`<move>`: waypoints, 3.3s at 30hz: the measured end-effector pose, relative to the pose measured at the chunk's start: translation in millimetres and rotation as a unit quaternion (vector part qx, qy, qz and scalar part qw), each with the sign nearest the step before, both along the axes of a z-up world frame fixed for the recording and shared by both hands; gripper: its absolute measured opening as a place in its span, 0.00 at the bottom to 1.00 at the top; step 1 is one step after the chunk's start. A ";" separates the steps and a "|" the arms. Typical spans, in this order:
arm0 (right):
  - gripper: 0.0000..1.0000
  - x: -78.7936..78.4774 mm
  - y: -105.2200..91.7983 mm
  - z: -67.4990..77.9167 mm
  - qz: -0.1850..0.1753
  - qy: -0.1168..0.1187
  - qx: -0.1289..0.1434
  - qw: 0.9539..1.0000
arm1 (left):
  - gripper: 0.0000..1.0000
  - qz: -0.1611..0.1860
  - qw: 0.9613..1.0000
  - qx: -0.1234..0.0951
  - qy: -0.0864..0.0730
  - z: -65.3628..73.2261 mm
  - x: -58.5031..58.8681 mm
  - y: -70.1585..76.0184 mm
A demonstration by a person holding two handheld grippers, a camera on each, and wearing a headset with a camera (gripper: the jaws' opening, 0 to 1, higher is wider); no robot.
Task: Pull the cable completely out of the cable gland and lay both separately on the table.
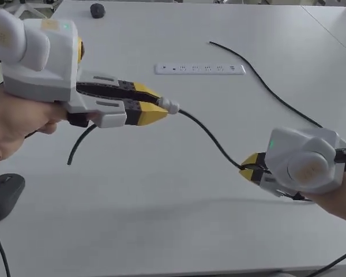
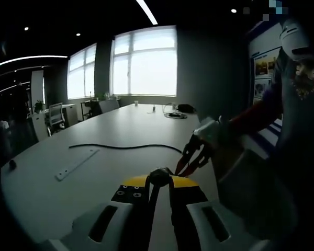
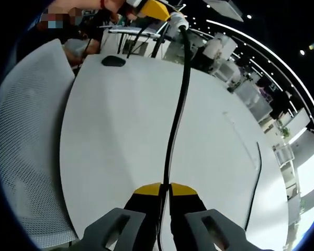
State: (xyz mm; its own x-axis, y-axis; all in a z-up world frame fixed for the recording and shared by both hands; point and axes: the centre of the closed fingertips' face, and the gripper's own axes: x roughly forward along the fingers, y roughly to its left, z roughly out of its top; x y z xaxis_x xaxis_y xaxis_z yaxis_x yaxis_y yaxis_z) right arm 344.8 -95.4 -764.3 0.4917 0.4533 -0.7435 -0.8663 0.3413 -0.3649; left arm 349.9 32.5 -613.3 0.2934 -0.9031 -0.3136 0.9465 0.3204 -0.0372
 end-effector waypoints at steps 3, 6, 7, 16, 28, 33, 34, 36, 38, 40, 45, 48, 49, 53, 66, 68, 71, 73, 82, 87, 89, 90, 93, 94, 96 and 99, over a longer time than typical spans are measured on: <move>0.00 -1.5 -2.0 -3.0 -0.004 0.005 0.003 1.000 | 0.16 -0.003 1.000 0.009 -0.002 -2.5 -2.0 -2.0; 0.00 -2.0 -2.6 -0.7 -0.006 0.007 0.006 1.000 | 0.16 -0.002 1.000 0.010 -0.003 -1.5 -3.1 -5.1; 0.01 -2.1 -2.2 1.7 -0.006 0.003 0.007 1.000 | 0.16 -0.001 1.000 0.010 -0.003 -1.3 -3.1 -5.6; 0.31 0.8 46.2 68.2 -0.003 -0.025 0.125 0.992 | 0.16 -0.005 1.000 0.015 0.000 -7.7 -2.6 -9.7; 0.22 0.0 95.1 144.3 0.067 -0.097 0.152 0.981 | 0.16 -0.013 1.000 0.018 0.001 -10.3 -4.2 -7.1; 0.19 -2.9 102.4 147.5 0.086 -0.103 0.144 0.980 | 0.16 -0.014 1.000 0.016 0.000 -8.6 -4.9 -8.1; 0.19 -3.3 102.8 145.7 0.086 -0.100 0.141 0.981 | 0.16 -0.014 1.000 0.015 0.000 -8.0 -5.3 -9.4; 0.19 -3.2 102.6 141.9 0.091 -0.104 0.126 0.982 | 0.16 -0.015 1.000 0.014 0.000 -8.0 -4.9 -9.6; 0.17 -4.1 104.1 140.1 0.094 -0.099 0.126 0.983 | 0.16 -0.016 1.000 0.015 0.000 -8.7 -4.7 -9.7; 0.14 -3.9 104.0 136.5 0.098 -0.102 0.114 0.983 | 0.16 -0.017 1.000 0.013 0.001 -9.0 -4.4 -10.1; 0.08 -3.0 104.1 133.7 0.100 -0.099 0.107 0.984 | 0.16 -0.021 1.000 0.013 0.002 -10.9 -4.9 -11.1; 0.07 -2.9 104.5 132.1 0.101 -0.096 0.104 0.985 | 0.16 -0.023 1.000 0.011 0.003 -11.6 -4.7 -11.4; 0.06 -3.3 104.5 130.9 0.103 -0.095 0.101 0.985 | 0.16 -0.022 1.000 0.009 0.003 -11.3 -4.3 -11.2; 0.04 -3.8 105.2 126.2 0.107 -0.092 0.093 0.986 | 0.16 -0.024 1.000 0.007 0.003 -11.2 -4.3 -11.1; 0.00 -1.5 96.3 120.6 0.111 -0.103 0.073 0.986 | 0.16 -0.017 1.000 0.002 0.005 -13.1 -1.8 -3.2; 0.00 -0.3 89.1 117.0 0.102 -0.099 0.074 0.987 | 0.16 -0.015 1.000 -0.003 0.004 -11.5 -0.4 -0.4; 0.00 0.6 76.9 104.8 0.088 -0.090 0.067 0.990 | 0.16 -0.011 1.000 -0.004 0.002 -10.4 2.1 3.5; 0.00 1.5 70.1 95.1 0.077 -0.078 0.067 0.992 | 0.16 -0.010 1.000 -0.003 -0.001 -10.0 2.9 5.0; 0.00 3.4 33.2 45.7 0.028 -0.030 0.050 0.998 | 0.16 -0.003 1.000 0.006 -0.001 -12.2 3.6 8.5; 0.00 0.5 23.8 32.9 0.018 -0.015 0.044 0.999 | 0.16 0.005 1.000 0.000 -0.006 -4.9 5.3 9.8; 0.00 0.7 21.8 28.9 0.012 -0.009 0.045 0.999 | 0.16 0.004 1.000 0.005 -0.008 -5.0 4.3 10.2; 0.00 1.1 20.0 26.3 0.011 -0.009 0.042 0.999 | 0.16 0.003 1.000 0.005 -0.008 -5.0 3.8 10.2; 0.00 -1.0 18.1 21.7 0.010 -0.004 0.039 0.999 | 0.16 0.004 1.000 0.006 -0.010 -3.5 1.0 8.3; 0.00 -1.3 17.9 21.0 0.010 -0.003 0.038 0.999 | 0.16 0.004 1.000 0.007 -0.011 -3.3 -0.1 7.4; 0.00 -1.8 16.4 18.2 0.007 0.001 0.038 0.999 | 0.16 0.005 1.000 0.005 -0.010 -2.1 -0.8 8.0; 0.00 -2.7 13.8 14.4 0.005 0.005 0.036 0.999 | 0.16 0.009 1.000 0.002 -0.010 0.0 -0.7 9.8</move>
State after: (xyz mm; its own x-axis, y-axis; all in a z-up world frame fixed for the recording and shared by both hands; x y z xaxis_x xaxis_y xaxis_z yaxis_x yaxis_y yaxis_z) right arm 342.1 -81.5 -749.9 0.4803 0.5106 -0.7132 -0.8729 0.3584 -0.3311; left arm 349.2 42.3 -613.3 0.3166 -0.8960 -0.3114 0.9409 0.3382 -0.0166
